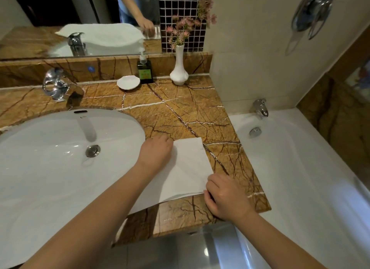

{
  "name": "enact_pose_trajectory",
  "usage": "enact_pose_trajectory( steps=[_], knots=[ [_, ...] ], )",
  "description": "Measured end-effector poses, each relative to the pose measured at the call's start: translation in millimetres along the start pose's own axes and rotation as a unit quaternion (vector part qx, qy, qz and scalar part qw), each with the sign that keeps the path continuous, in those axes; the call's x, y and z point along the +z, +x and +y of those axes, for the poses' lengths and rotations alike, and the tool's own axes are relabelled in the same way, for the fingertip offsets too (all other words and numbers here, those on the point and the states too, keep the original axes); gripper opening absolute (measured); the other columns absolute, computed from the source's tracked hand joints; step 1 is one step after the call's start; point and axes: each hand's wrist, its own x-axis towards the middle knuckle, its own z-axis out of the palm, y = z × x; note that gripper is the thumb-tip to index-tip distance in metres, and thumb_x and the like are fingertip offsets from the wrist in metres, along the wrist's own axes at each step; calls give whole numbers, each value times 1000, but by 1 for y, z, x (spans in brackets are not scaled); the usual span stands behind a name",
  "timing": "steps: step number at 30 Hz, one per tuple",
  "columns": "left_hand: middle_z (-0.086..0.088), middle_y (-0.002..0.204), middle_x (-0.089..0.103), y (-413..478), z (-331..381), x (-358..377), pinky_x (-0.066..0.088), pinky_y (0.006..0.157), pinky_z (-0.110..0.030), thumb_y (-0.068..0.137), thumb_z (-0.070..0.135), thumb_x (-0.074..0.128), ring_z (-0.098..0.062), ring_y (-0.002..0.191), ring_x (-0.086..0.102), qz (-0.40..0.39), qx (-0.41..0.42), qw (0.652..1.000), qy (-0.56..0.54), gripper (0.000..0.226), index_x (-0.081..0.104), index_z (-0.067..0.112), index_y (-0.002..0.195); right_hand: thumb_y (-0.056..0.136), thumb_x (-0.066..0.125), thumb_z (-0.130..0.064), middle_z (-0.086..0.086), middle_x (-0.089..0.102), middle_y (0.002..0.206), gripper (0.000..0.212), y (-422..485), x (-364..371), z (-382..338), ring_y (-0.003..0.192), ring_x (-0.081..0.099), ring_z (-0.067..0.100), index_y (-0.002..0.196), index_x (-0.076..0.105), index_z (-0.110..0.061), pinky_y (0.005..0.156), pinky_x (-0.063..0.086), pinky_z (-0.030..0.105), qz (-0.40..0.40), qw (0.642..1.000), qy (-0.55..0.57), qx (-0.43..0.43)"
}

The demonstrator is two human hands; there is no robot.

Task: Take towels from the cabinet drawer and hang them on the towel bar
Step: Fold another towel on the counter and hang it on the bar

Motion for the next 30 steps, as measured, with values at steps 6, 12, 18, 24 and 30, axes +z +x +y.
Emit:
enact_pose_trajectory(
  steps=[6,12,18,24,30],
  knots=[
    [-6,118,62,22,15,-3,50,79,-41,96,17,43,-30,108,56,-43,-136,967,-212,28,61,17,118,79,53,-23,7,70,107,35,-29,0,0,101,67,22,105,72,-9,85,53,32,-16,1000,-8,5],
    [-5,94,69,43,8,-4,38,61,-27,87,29,63,-24,84,59,-128,-131,953,-243,15,69,16,92,79,52,-25,5,69,113,40,-33,1,-3,106,66,21,111,71,-12,86,51,31,-30,999,6,22],
    [-5,100,68,47,8,1,48,72,-33,89,27,60,-27,94,59,-69,-116,971,-197,16,69,15,97,78,54,-23,6,70,109,37,-32,5,1,103,67,22,106,73,-9,86,53,33,-10,1000,15,17],
    [3,78,60,16,-17,5,38,58,-30,87,41,60,-19,76,55,-63,-147,945,-287,24,62,18,80,80,53,-21,7,71,102,31,-31,2,10,93,68,23,99,74,-9,83,55,33,4,1000,6,-9],
    [4,84,64,-32,-69,0,47,67,-32,75,38,72,-16,78,57,-138,-120,935,-305,21,69,20,87,77,53,-17,9,72,92,27,-33,-11,30,82,69,25,88,76,-7,75,55,35,35,999,-24,-30]
  ],
)
